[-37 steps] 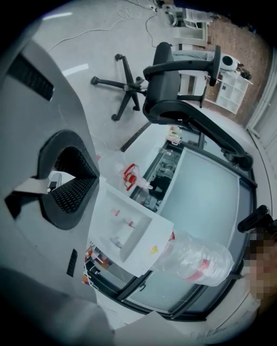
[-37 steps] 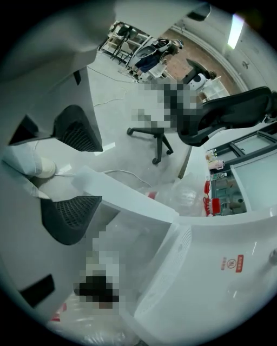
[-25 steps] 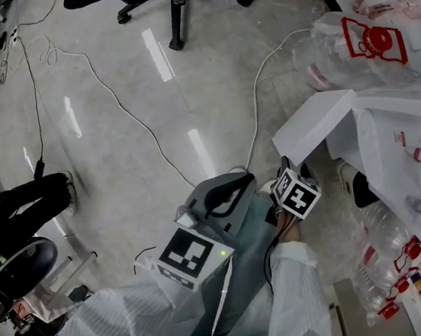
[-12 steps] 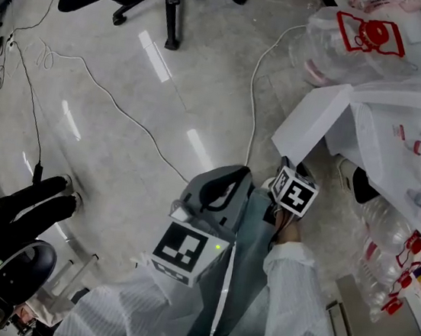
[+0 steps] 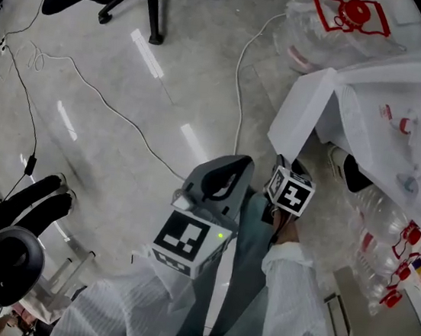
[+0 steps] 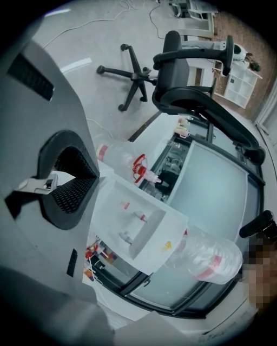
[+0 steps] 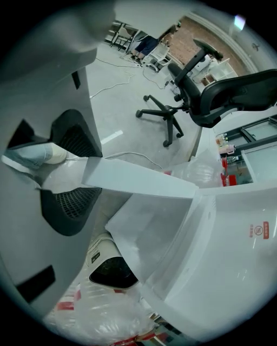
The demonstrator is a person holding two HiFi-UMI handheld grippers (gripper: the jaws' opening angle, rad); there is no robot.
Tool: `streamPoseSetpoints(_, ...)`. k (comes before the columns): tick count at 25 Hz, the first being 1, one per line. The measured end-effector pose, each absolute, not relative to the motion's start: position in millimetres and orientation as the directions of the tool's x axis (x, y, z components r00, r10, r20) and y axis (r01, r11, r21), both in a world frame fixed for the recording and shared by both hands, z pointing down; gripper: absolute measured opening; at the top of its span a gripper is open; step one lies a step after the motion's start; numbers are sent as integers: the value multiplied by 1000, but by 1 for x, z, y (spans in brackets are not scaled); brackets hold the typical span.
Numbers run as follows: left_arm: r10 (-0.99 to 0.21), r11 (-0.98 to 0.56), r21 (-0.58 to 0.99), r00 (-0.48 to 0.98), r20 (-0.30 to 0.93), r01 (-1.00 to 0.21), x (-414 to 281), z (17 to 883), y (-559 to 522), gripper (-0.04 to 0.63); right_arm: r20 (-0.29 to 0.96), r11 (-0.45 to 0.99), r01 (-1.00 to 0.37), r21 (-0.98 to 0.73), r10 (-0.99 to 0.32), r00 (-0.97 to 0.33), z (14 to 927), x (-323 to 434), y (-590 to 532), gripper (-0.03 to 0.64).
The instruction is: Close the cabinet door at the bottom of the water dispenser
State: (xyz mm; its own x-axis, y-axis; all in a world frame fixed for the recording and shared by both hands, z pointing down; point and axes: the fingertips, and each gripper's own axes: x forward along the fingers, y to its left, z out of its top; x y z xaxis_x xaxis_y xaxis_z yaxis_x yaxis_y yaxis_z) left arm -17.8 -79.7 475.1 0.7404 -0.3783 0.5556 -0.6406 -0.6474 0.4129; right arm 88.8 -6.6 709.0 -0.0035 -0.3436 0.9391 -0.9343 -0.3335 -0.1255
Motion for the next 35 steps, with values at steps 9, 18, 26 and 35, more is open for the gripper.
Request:
streamPoseSetpoints(9,-380,-612,428,722,579,-665,23,486,-58,9,943,-262,-957,-125,-331,-32,710,118,12,175)
streamPoseSetpoints(18,-390,-597,409,695,605,-691,56,505,-49,9,941,-226,-966,-124,-337,-42,712,150,30,170)
streamPoseSetpoints(26,-378,-583,392,664,645,-712,78,530,-38,9,935,-191,-975,-113,-352,-40,711,174,39,167)
streamPoseSetpoints(35,-372,-559,390,641,671,-732,94,554,-29,9,927,-167,-980,-107,-373,-37,711,198,46,167)
